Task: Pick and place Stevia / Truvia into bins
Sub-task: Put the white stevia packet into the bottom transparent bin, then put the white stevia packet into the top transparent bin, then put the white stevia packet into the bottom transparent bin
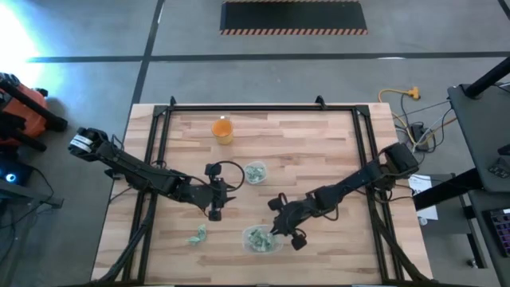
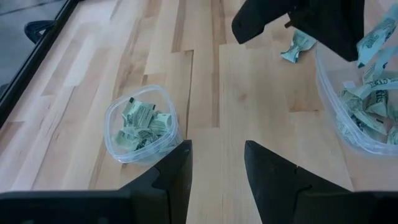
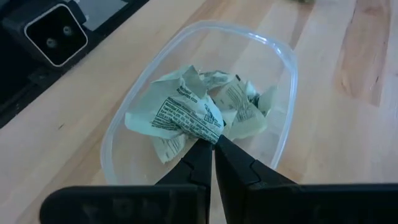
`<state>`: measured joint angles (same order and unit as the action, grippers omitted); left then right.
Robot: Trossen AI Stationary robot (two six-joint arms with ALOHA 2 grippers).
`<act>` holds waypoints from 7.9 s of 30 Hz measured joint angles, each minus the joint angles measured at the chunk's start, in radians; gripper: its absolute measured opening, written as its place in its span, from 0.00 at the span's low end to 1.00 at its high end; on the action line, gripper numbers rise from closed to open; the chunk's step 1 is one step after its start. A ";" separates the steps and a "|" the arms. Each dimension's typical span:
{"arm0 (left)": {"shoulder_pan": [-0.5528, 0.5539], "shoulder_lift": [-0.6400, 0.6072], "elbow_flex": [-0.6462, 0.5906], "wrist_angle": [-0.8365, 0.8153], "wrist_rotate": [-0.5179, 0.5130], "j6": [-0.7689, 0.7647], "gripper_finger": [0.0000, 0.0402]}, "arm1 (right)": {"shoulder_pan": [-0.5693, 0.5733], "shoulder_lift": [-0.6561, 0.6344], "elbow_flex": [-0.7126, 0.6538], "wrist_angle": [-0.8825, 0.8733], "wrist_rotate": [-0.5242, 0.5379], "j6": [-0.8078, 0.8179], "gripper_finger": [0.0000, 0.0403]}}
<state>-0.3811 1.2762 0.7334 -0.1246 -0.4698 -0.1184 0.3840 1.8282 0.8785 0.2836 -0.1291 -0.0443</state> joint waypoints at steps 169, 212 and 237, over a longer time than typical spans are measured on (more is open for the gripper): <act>0.274 0.332 0.095 0.285 -0.077 0.122 0.03 | -0.006 -0.308 -0.232 -0.256 0.210 0.120 0.14; 0.331 0.409 0.150 0.234 0.096 0.151 0.35 | -0.005 -0.308 -0.238 -0.242 0.210 0.112 0.14; 0.183 0.128 0.118 -0.004 0.039 0.019 0.40 | 0.012 -0.235 -0.282 0.016 0.052 0.261 0.14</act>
<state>-0.1979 1.4038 0.8513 -0.1288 -0.4310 -0.0998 0.3958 1.5929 0.5968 0.2999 -0.0769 0.2164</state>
